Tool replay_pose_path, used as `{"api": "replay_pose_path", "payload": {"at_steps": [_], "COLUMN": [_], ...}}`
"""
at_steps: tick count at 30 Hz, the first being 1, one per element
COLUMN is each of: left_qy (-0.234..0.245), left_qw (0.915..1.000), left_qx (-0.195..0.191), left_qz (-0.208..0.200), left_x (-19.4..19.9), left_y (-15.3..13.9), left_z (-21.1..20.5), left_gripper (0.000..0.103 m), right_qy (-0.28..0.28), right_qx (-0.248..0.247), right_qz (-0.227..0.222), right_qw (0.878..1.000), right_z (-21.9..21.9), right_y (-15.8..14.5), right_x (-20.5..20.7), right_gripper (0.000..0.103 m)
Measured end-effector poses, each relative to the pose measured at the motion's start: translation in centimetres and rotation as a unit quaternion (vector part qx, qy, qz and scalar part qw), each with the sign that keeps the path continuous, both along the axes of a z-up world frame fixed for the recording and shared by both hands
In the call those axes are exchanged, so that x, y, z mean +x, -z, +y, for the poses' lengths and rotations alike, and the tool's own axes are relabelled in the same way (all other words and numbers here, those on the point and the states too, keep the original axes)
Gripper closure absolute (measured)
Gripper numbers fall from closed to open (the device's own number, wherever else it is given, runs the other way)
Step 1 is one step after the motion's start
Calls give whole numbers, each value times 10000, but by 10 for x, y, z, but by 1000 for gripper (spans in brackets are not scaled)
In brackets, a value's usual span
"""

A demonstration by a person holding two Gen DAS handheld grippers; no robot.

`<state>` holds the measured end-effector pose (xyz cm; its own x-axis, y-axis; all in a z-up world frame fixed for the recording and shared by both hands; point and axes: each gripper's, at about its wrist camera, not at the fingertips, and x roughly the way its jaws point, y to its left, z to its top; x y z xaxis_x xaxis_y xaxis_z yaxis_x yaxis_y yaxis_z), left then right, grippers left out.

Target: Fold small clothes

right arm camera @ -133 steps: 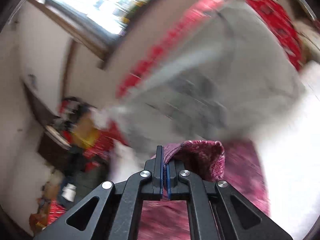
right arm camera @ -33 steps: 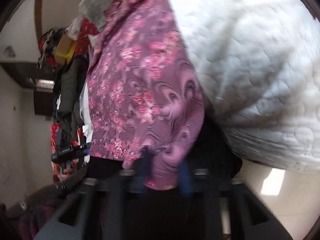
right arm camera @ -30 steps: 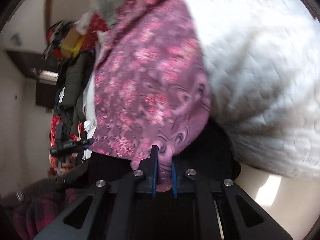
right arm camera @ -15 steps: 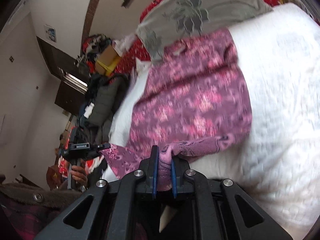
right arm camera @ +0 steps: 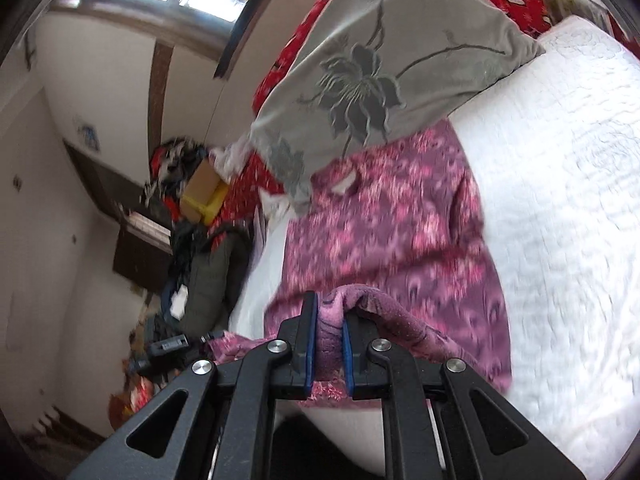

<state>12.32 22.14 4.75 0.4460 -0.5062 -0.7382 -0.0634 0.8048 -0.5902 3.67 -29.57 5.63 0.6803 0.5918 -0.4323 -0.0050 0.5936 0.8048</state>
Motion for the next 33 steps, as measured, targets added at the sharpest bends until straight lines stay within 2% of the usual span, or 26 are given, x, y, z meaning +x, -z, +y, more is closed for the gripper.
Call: {"api": "replay_pose_path", "payload": {"at_steps": [4,12,20,22,25,27,29,31,33], "left_qy": [-135,-251,-403,-402,-390,-391,-366,-357,-297], "left_qw": [9999,9995,9969,9959,9960,9961,9948,9955,9959], "left_qx": [-37,192,567,592,163,-361,-722,-673,-618], "left_qz": [-8,-66,358,556,788,701,620,564,594], "left_x": [42,130,202,215,223,222,220,218,216], "left_y": [3,13,52,63,67,60,53,46,45], "left_z": [-3,-22,-32,-33,-26,-15,-6,0,3], "left_gripper": [99,99,99,99,99,98,95,95,94], "right_qy": [386,951,1406,1509,1626,1674,1743,1903,2251], "right_qx": [345,724,774,859,1049,1305,1391,1463,1360], "right_qz": [4,274,811,1039,1305,1178,988,746,527], "right_qw": [9987,9925,9837,9793,9724,9701,9698,9679,9634], "right_z": [-19,-44,-62,-64,-69,-73,-78,-84,-93], "right_y": [7,35,84,99,108,106,99,91,83], "right_x": [37,116,182,193,200,199,194,186,172], "right_gripper": [93,93,93,88,87,84,79,75,63]}}
